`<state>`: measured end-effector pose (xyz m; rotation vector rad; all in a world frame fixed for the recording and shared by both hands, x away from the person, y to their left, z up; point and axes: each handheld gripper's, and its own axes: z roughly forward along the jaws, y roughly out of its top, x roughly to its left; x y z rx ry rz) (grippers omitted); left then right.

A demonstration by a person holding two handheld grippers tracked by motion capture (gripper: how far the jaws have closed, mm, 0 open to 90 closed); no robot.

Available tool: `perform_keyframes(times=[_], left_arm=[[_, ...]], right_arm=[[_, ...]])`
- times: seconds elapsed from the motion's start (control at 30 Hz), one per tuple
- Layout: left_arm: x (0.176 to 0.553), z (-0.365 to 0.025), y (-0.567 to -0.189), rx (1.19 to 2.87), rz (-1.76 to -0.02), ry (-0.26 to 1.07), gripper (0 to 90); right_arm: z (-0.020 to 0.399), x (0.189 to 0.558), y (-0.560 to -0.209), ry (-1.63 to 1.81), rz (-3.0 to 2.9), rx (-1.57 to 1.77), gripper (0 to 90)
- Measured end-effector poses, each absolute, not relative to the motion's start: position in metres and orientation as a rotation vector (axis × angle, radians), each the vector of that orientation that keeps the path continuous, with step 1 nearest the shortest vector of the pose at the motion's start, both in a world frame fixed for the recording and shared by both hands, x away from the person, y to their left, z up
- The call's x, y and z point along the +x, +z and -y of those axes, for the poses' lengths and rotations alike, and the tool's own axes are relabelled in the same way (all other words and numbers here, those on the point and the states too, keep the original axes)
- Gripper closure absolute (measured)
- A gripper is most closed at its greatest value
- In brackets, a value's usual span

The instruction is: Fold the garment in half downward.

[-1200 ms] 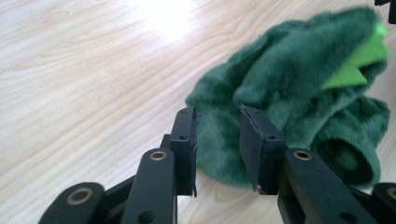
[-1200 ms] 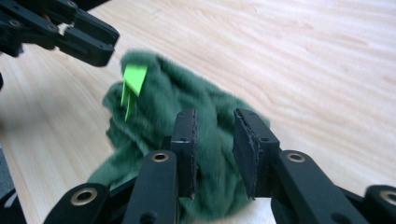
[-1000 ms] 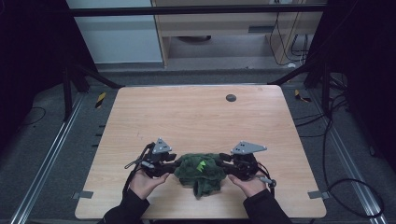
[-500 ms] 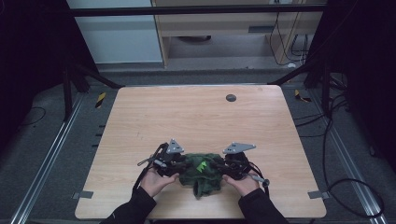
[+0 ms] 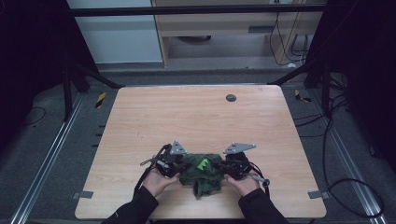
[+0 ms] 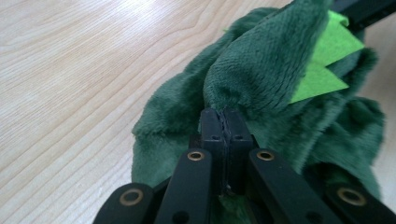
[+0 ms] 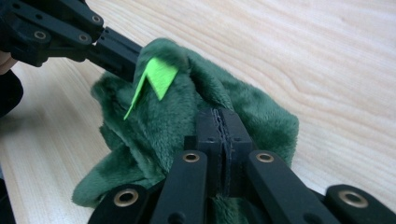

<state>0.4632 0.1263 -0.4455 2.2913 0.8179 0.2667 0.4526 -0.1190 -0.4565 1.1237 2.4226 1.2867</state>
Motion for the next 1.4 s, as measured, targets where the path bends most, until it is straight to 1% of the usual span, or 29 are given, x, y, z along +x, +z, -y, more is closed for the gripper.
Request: perform_keyframes(times=[0.2,0.37,0.43,0.47,0.57,0.77,0.83,0.97,1.07,1.13,1.2,1.23,1.27,1.4], left_arm=[[0.446,-0.133,-0.438,2.291,-0.782,0.278,89.5],[0.433,-0.137,-0.437,2.294,-0.762,0.279,89.6],[0.425,-0.138,-0.438,2.294,-0.759,0.271,89.6],[0.421,-0.138,-0.439,2.295,-0.756,0.264,89.6],[0.409,-0.136,-0.446,2.332,-0.733,0.233,89.6],[0.404,-0.134,-0.453,2.354,-0.731,0.230,89.1],[0.405,-0.137,-0.450,2.330,-0.757,0.247,87.6],[0.407,-0.146,-0.438,2.284,-0.800,0.266,84.9],[0.407,-0.151,-0.430,2.254,-0.819,0.296,84.3],[0.413,-0.157,-0.422,2.222,-0.841,0.317,84.7],[0.420,-0.158,-0.420,2.206,-0.859,0.303,86.1],[0.420,-0.158,-0.420,2.206,-0.859,0.303,87.2],[0.425,-0.156,-0.420,2.203,-0.866,0.313,88.2],[0.438,-0.144,-0.427,2.215,-0.876,0.308,89.5]], right_arm=[[0.122,0.444,-0.445,1.327,-2.413,1.063,88.4],[0.123,0.436,-0.445,1.345,-2.442,1.027,88.1],[0.122,0.432,-0.446,1.346,-2.460,1.015,86.8],[0.122,0.428,-0.449,1.341,-2.487,0.996,84.1],[0.122,0.422,-0.453,1.339,-2.507,0.992,81.7],[0.122,0.417,-0.459,1.323,-2.520,0.991,78.5],[0.124,0.416,-0.453,1.344,-2.496,0.990,75.3],[0.129,0.416,-0.443,1.389,-2.438,0.985,74.6],[0.132,0.416,-0.439,1.404,-2.408,0.991,75.5],[0.134,0.421,-0.435,1.412,-2.365,1.016,80.5],[0.133,0.426,-0.434,1.416,-2.348,1.030,85.1],[0.133,0.426,-0.434,1.416,-2.348,1.030,85.1],[0.130,0.435,-0.435,1.422,-2.335,1.063,89.6],[0.124,0.442,-0.439,1.411,-2.342,1.082,90.0]])
